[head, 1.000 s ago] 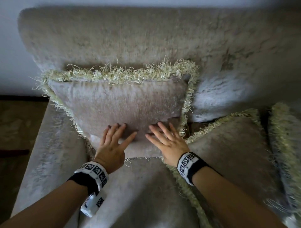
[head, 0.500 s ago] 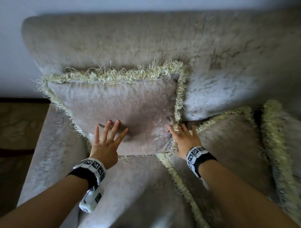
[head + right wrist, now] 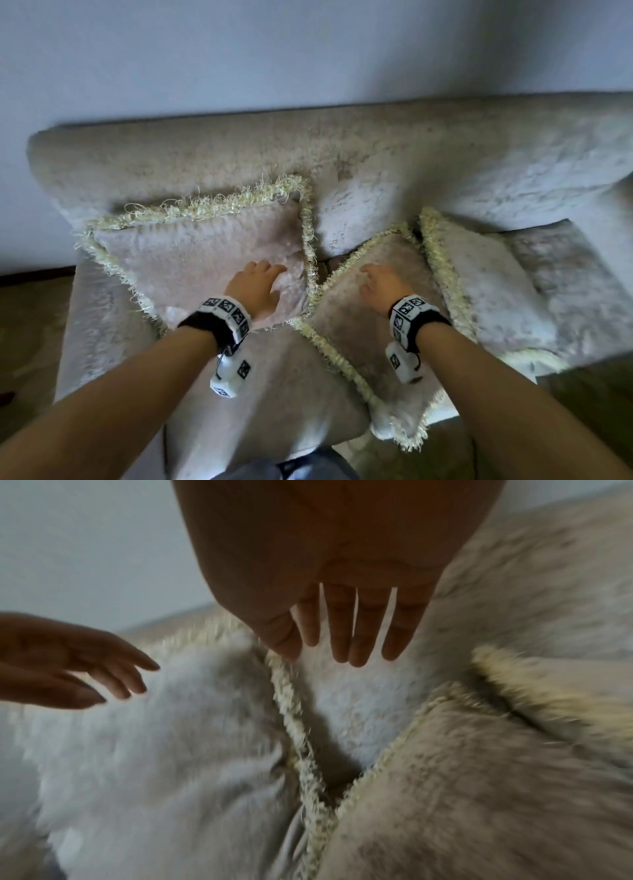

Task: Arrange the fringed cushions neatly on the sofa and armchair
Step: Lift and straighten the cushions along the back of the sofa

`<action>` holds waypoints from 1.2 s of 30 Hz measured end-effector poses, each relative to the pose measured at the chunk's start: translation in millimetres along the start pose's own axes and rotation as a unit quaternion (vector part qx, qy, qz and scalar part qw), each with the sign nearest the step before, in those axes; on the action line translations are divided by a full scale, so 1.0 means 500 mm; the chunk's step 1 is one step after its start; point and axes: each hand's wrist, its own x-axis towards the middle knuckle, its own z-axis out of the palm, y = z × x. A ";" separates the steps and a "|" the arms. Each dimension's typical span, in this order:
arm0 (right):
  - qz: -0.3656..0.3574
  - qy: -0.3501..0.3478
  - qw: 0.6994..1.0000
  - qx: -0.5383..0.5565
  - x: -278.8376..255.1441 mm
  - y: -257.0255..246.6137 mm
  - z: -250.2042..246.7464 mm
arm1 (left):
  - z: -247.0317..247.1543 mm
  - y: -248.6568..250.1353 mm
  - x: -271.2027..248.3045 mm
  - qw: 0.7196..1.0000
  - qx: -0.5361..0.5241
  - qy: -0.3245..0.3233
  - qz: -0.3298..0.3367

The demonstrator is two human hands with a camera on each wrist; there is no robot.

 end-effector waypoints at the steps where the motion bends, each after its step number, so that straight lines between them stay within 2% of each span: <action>1: 0.012 0.015 0.999 0.025 -0.033 0.006 -0.022 | -0.022 0.024 0.002 1.000 -0.020 -0.007 0.019; 5: 0.046 0.074 0.995 0.049 -0.155 0.053 -0.107 | -0.090 0.139 0.005 0.992 -0.059 -0.023 0.106; 11: 0.090 0.150 0.983 0.046 -0.312 0.175 -0.238 | -0.120 0.370 -0.001 0.976 -0.095 -0.062 0.185; 16: 0.113 0.198 0.970 0.086 -0.421 0.334 -0.299 | -0.094 0.579 0.000 0.966 -0.113 -0.050 0.226; 20: 0.122 0.191 0.968 0.107 -0.480 0.504 -0.334 | -0.045 0.758 0.023 0.964 -0.117 -0.037 0.234; 24: 0.106 0.170 0.973 0.117 -0.504 0.658 -0.350 | 0.018 0.922 0.042 0.971 -0.113 -0.035 0.209; 27: 0.094 0.153 0.976 0.124 -0.506 0.746 -0.364 | 0.050 1.005 0.064 0.976 -0.126 -0.031 0.174; 30: 0.083 0.128 0.981 0.121 -0.487 0.820 -0.368 | 0.095 1.035 0.076 0.982 -0.132 -0.023 0.135; 36: 0.068 0.083 0.982 0.153 -0.393 0.938 -0.360 | 0.153 1.024 0.149 0.992 -0.121 -0.028 0.030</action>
